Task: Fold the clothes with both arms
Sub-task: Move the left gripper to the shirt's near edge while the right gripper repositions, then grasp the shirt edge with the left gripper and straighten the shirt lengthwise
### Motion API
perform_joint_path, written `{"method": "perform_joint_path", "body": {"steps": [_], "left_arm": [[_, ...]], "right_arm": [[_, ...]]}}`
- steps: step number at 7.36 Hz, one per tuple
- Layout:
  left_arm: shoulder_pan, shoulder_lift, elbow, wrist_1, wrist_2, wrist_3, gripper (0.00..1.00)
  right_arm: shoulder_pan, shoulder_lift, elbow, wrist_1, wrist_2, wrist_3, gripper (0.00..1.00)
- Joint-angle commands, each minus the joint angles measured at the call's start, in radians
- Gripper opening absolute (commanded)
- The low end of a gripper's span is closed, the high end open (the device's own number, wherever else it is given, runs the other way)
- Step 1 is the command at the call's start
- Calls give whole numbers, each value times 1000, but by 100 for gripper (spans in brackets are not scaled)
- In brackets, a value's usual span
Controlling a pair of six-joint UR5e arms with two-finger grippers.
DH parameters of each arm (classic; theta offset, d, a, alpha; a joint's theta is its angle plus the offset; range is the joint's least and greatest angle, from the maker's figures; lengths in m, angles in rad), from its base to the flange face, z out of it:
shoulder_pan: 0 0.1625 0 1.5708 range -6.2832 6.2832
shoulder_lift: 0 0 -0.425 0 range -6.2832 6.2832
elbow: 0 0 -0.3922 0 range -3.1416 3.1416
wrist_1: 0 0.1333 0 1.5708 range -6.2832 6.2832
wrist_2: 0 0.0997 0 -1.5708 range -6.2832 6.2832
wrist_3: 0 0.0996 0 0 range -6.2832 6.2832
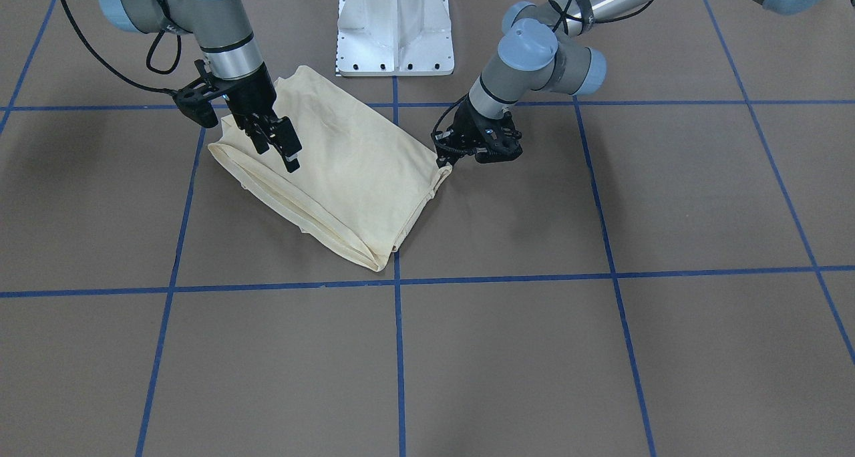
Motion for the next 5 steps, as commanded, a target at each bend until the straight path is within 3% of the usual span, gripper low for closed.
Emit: {"method": "perform_joint_path", "body": {"steps": [1, 4, 5], "left_arm": [[-28, 2, -7, 1, 0, 4, 0], [-216, -8, 36, 3, -9, 306, 0], [-267, -72, 144, -9, -7, 393, 0]], "right_arm": [[-3, -2, -4, 0, -1, 0, 100], [-3, -6, -13, 1, 3, 0, 100], [-3, -2, -13, 3, 2, 0, 100]]}}
